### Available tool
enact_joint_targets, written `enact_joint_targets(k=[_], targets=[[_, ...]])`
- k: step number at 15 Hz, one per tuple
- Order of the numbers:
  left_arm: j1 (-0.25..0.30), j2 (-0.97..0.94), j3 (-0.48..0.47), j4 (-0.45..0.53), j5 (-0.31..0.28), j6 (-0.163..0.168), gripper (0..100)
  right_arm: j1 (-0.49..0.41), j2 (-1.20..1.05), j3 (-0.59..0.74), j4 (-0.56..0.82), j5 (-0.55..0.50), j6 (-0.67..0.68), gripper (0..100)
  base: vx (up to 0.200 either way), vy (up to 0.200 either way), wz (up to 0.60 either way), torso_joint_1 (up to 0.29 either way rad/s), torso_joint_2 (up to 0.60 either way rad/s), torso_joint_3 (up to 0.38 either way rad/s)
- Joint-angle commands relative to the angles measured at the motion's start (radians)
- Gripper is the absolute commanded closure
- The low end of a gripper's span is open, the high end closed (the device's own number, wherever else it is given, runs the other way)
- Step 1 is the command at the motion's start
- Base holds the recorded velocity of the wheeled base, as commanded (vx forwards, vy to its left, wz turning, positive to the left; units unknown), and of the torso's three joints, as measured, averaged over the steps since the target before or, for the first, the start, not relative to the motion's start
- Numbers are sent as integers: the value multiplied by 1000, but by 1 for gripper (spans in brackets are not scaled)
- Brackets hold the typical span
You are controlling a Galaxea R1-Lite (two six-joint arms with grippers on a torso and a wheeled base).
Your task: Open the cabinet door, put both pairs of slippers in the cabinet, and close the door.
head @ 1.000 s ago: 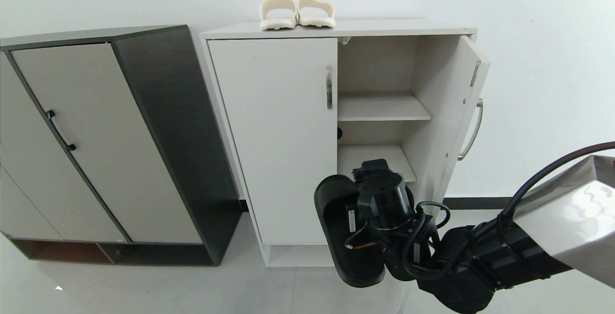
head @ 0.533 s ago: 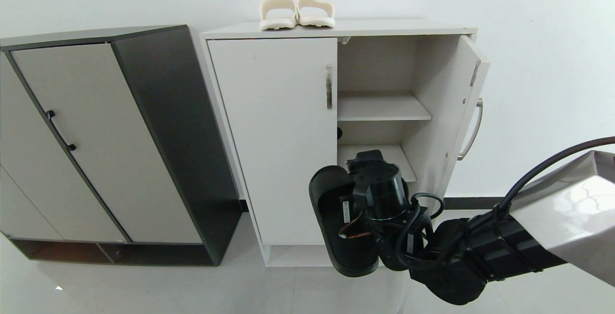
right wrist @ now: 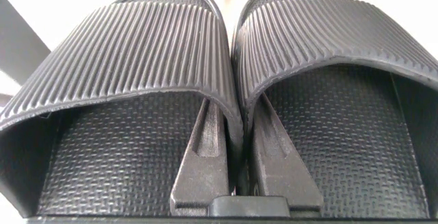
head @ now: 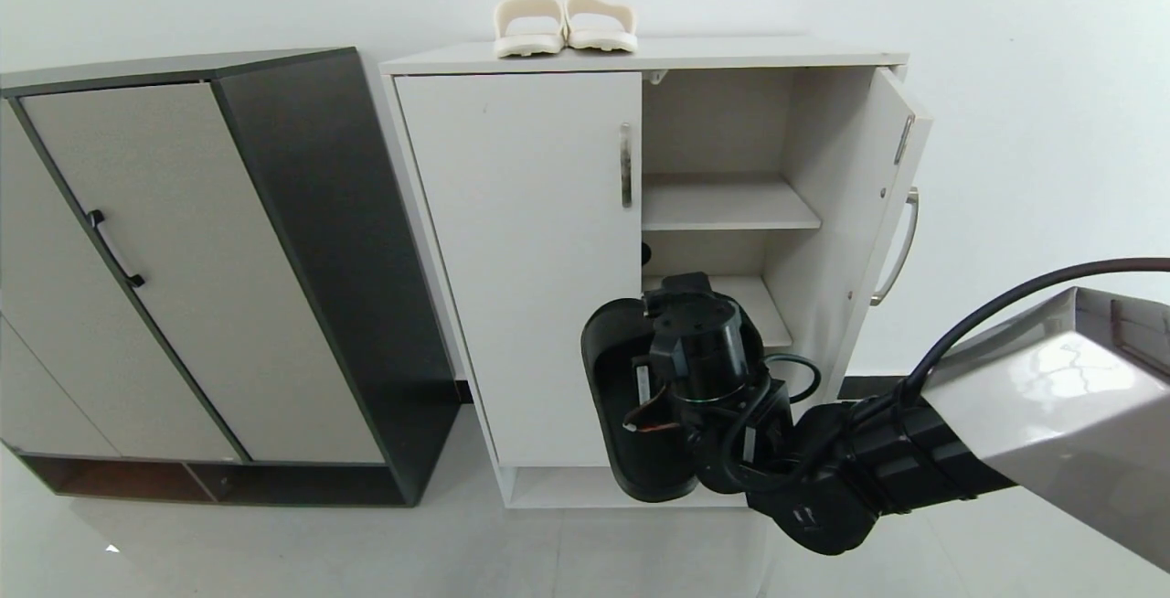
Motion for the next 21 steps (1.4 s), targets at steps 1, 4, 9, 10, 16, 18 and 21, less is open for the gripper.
enact_joint_targets(k=[1, 4, 9, 10, 16, 18, 21], targets=[[0, 2, 0, 0, 0, -1, 100, 2, 11, -22, 1, -12, -2, 100, 0, 0, 0, 0, 0, 0], [0, 2, 0, 0, 0, -6, 100, 10, 31, -54, 1, -44, -2, 100, 0, -200, 0, 1, 4, 4], [0, 2, 0, 0, 0, -7, 100, 30, 75, -163, 6, -117, -7, 100, 0, 0, 0, 0, 0, 0], [0, 2, 0, 0, 0, -7, 100, 25, 80, -174, 6, -134, -13, 100, 0, 0, 0, 0, 0, 0], [0, 2, 0, 0, 0, -7, 100, -5, 62, -163, 6, -196, -17, 100, 0, 0, 0, 0, 0, 0], [0, 2, 0, 0, 0, -7, 100, -7, 43, -137, 6, -233, -17, 100, 0, 0, 0, 0, 0, 0], [0, 2, 0, 0, -2, -9, 100, -14, 6, -77, 6, -236, -17, 100, 0, 0, 0, 0, 0, 0]])
